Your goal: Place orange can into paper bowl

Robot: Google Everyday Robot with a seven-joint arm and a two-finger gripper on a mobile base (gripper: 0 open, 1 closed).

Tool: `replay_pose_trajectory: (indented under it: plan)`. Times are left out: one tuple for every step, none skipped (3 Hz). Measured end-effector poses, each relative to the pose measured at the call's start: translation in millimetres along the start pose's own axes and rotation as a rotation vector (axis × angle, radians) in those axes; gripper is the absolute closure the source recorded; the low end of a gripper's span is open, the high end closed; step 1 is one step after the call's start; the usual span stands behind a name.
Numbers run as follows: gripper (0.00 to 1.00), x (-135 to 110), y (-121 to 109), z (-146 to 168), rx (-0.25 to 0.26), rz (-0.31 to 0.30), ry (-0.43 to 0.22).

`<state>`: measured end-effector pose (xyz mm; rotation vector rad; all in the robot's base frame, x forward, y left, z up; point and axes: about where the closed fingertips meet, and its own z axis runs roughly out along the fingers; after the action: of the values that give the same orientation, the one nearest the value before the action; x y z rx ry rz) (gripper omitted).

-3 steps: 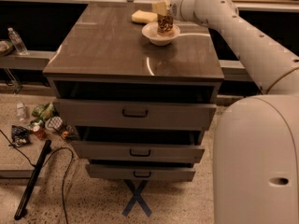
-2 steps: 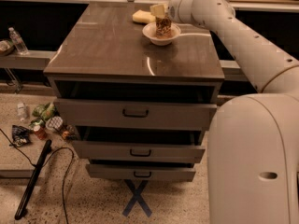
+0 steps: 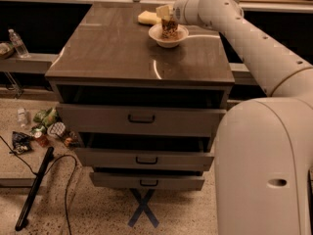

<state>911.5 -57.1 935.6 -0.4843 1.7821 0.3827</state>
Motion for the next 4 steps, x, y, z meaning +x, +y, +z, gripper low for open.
replay_pose_trajectory:
  plan:
    - [0.12, -16, 12, -18, -0.030, -0.018, -0.029]
    - [0.00, -42, 13, -61, -0.001, -0.025, -0.082]
    - [0.00, -60, 8, -122, 0.073, -0.033, -0.110]
    - [0.00, -64, 17, -188, 0.121, -0.036, -0.094]
